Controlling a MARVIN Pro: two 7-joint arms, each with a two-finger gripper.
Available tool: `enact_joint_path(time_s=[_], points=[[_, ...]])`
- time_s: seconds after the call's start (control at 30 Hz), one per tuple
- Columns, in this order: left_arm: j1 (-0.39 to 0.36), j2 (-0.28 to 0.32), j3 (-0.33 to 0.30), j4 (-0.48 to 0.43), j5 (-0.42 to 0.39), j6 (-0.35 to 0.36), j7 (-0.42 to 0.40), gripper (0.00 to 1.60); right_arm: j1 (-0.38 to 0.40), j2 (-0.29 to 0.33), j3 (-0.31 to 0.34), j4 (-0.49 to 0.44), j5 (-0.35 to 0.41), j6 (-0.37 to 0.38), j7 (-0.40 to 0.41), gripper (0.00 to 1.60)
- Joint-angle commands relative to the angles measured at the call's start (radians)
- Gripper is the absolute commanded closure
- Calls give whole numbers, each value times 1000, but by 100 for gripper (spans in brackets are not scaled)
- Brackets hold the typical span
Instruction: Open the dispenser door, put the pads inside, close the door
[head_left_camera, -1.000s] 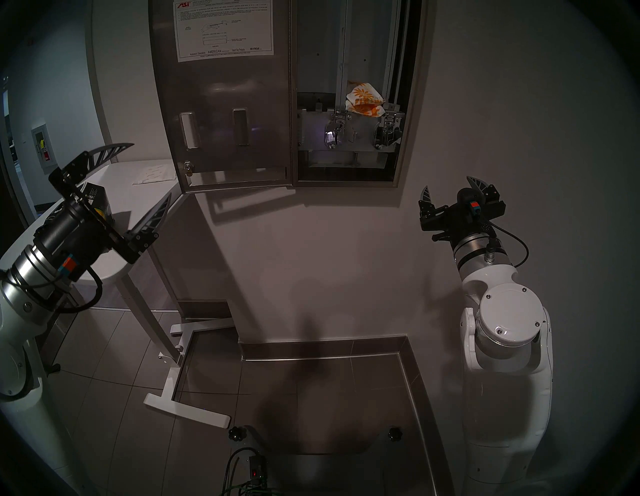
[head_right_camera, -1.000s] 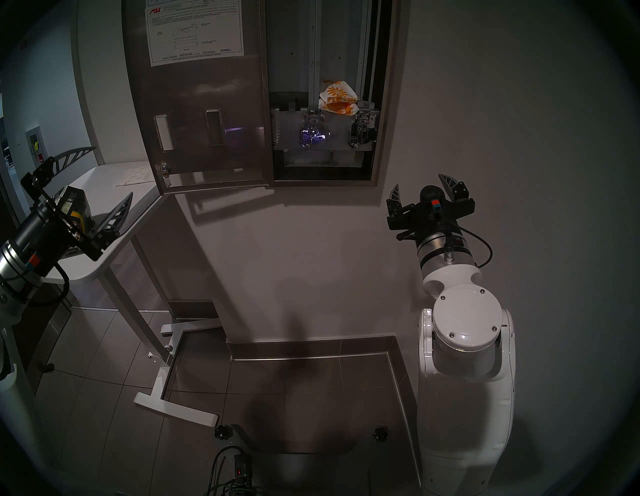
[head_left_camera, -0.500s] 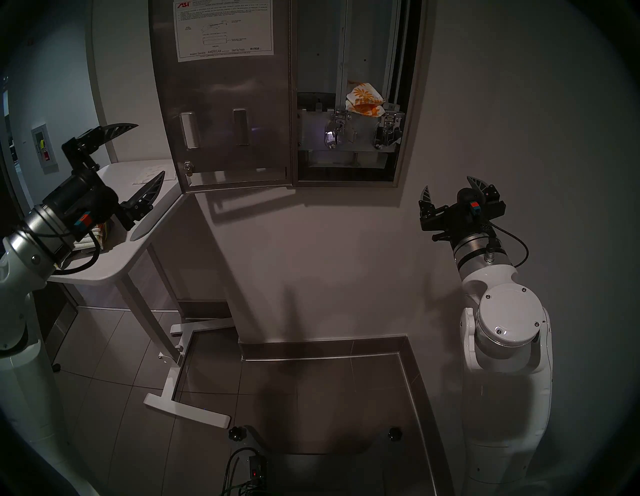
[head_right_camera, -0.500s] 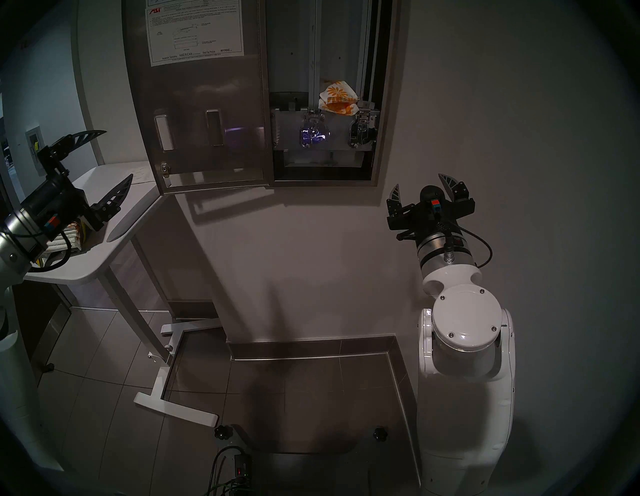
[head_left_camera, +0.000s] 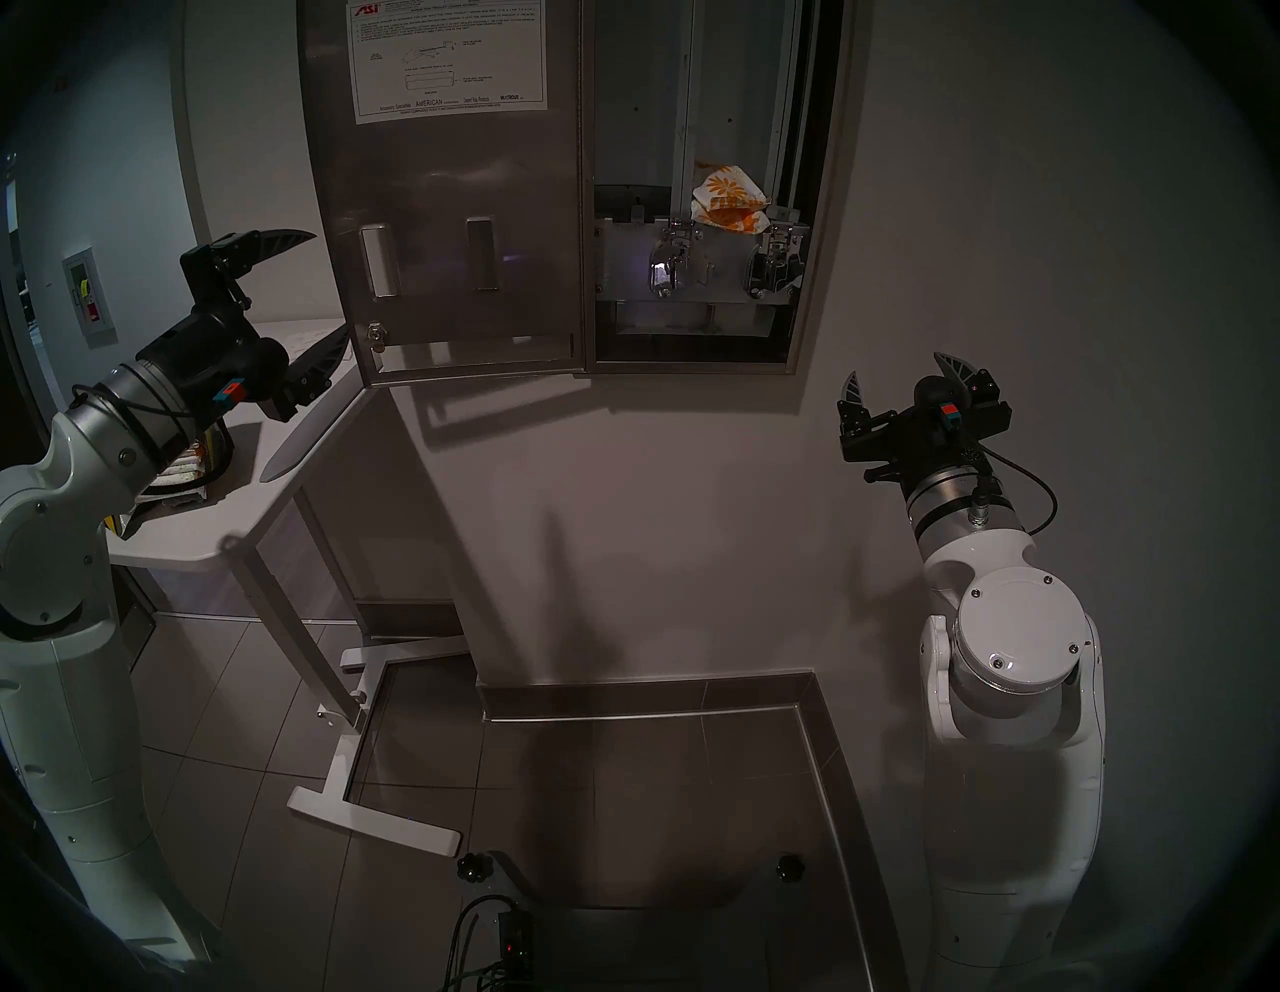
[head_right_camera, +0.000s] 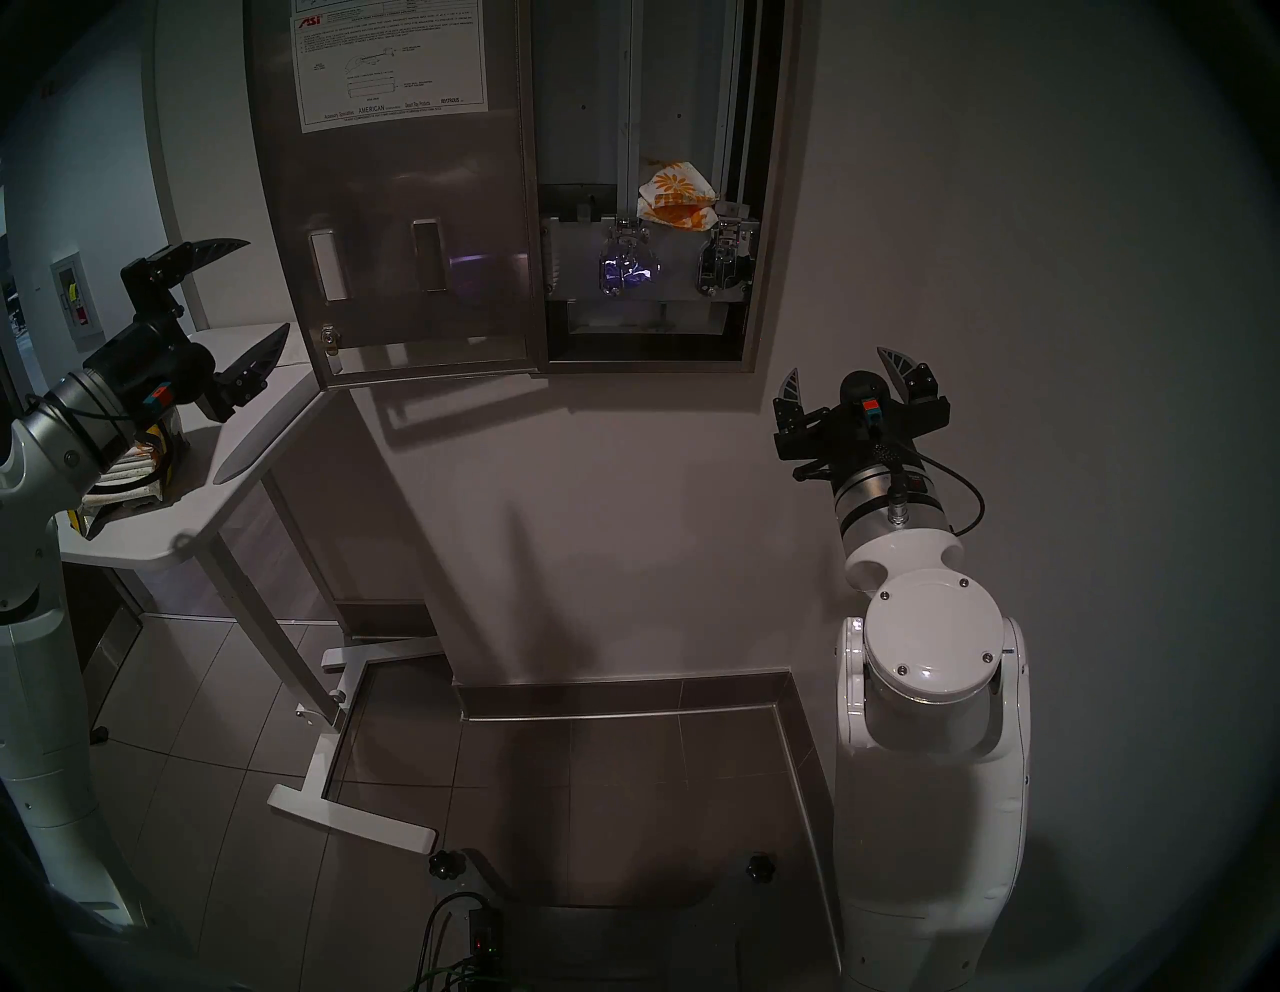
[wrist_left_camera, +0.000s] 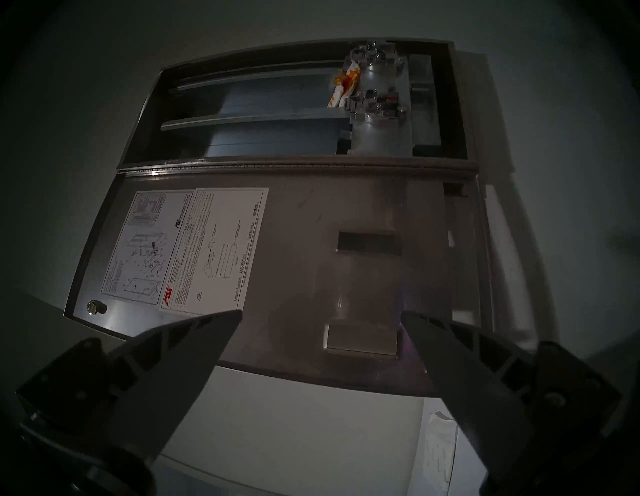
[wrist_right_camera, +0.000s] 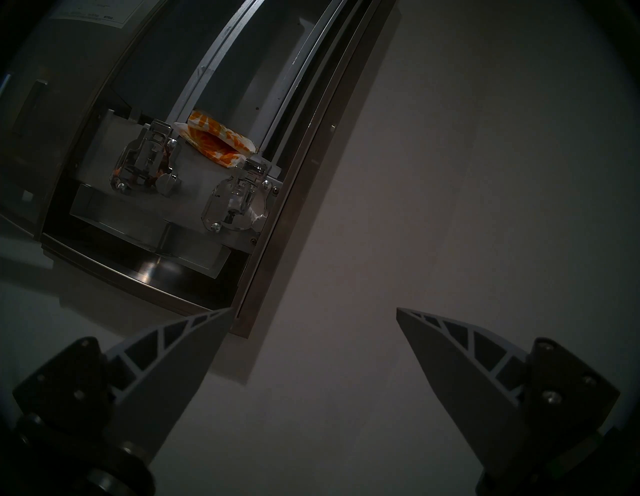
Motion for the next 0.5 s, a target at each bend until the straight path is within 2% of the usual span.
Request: enact_joint_path(time_s=[0.0, 0.13, 0.47], points=[[-97, 3, 3, 28, -28, 114, -2, 0, 6, 3, 1, -12, -2, -4, -2, 0], [-118, 8, 1, 54, -34, 173, -13, 0, 6, 3, 1, -12, -2, -4, -2, 0], [-184, 21, -21, 145, -150, 307, -73, 0, 6, 3, 1, -12, -2, -4, -2, 0]])
